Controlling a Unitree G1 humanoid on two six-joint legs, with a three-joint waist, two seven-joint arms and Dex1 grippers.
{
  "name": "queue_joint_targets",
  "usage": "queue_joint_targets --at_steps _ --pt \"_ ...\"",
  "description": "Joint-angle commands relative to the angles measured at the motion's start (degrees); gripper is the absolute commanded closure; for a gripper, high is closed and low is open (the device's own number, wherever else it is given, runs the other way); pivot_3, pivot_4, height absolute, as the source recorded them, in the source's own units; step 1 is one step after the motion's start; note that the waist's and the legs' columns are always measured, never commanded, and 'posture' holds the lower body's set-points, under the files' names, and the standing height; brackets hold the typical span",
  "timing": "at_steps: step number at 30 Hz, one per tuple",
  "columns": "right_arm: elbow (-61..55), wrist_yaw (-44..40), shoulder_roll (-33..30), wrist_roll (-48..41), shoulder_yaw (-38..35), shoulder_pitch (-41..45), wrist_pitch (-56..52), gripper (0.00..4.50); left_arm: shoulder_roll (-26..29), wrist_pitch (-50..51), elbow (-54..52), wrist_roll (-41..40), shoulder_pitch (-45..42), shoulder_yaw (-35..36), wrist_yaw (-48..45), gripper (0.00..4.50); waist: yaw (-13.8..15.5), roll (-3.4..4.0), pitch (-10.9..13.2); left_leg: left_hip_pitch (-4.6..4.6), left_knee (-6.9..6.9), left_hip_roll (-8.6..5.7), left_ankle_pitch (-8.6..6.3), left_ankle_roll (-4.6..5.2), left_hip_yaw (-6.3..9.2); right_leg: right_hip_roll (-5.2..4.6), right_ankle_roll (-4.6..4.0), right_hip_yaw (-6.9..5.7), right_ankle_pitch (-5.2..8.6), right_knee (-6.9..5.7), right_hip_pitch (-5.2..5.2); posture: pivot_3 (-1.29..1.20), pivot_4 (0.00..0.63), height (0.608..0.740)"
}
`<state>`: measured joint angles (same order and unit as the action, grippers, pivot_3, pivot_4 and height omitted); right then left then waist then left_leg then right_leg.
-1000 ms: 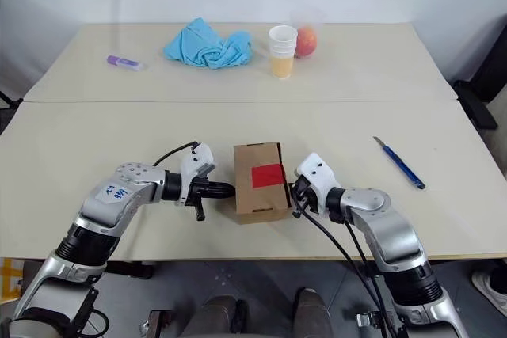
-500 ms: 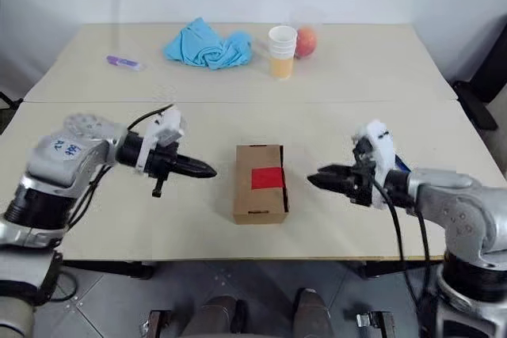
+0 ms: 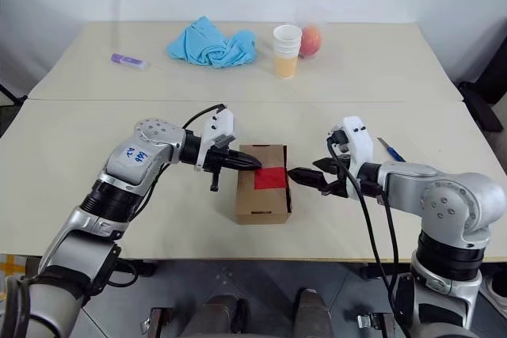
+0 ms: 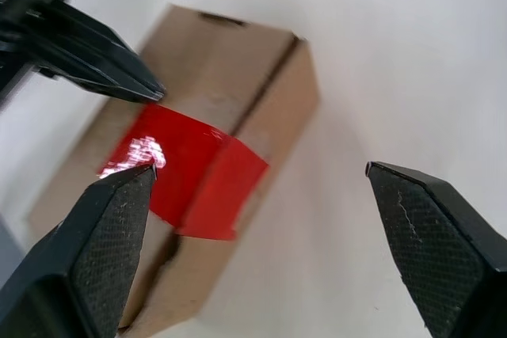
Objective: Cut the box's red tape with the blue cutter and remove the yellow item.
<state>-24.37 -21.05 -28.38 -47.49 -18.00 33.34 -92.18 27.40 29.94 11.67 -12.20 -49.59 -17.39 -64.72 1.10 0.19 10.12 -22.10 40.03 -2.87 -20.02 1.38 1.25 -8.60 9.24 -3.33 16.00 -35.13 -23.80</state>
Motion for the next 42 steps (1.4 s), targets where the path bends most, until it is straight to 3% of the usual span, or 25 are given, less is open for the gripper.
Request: queue_joint_targets --at_steps 1,14,21,26,33,38,42 --pt "0.12 0.17 0.2 0.65 0.57 0.47 0.37 0.06 0.1 -0.06 -1.99 0.9 0.58 -0.62 -0.18 4.5 -0.02 0.0 0.0 0.0 0.0 0.0 0.0 0.0 0.0 0.0 0.0 0.0 0.0 0.0 0.0 0.0 0.15 0.74" --pt "1.82 -0.65 0.11 2.85 4.83 -0.93 2.58 0.06 0.31 0.36 -2.39 1.03 0.98 -0.21 -0.01 4.5 -0.09 0.0 0.0 0.01 0.01 0.0 0.0 0.01 0.01 0.0 0.0 0.01 0.0 0.0 0.01 0.0 0.15 0.74" --pt "3.43 -0.31 -2.76 6.04 7.54 -1.16 4.72 0.06 0.31 0.37 -2.07 1.07 0.83 -0.09 0.04 4.5 -0.34 0.0 0.0 0.03 0.01 0.0 0.0 0.01 0.01 0.0 0.0 0.01 0.0 -0.01 0.02 0.0 0.15 0.74" --pt "4.05 0.74 -5.5 7.36 10.7 0.61 0.64 0.06 0.46 0.46 -1.88 1.13 0.93 -0.09 0.0 4.5 -0.29 -0.02 -0.02 0.05 0.02 0.01 0.0 0.01 0.02 0.0 0.0 0.0 0.0 -0.01 0.05 0.0 0.15 0.74" --pt "7.13 4.58 0.57 7.19 13.76 5.52 -0.32 0.06 0.17 -0.06 -1.53 1.75 0.95 -0.86 -0.18 4.5 -0.51 -0.05 -0.03 0.07 0.03 0.02 0.01 0.0 0.02 0.0 0.0 0.01 0.0 -0.02 0.07 0.0 0.15 0.74" --pt "8.39 5.92 0.96 8.62 15.4 6.28 -0.32 0.06 -0.01 -0.02 -1.69 1.86 1.16 -0.74 0.04 4.5 -1.12 -0.04 -0.04 0.08 0.02 0.02 0.01 0.0 0.04 0.0 0.0 0.0 0.0 -0.02 0.07 0.0 0.15 0.74" --pt "8.27 4.89 -6.68 15.25 25.53 5.36 7.26 0.06 0.23 0.01 -2.18 1.9 1.87 -0.73 0.1 4.5 -0.99 -0.05 -0.04 0.08 0.02 0.0 0.01 0.0 0.07 0.0 0.0 -0.01 0.0 -0.04 0.07 0.0 0.15 0.74"
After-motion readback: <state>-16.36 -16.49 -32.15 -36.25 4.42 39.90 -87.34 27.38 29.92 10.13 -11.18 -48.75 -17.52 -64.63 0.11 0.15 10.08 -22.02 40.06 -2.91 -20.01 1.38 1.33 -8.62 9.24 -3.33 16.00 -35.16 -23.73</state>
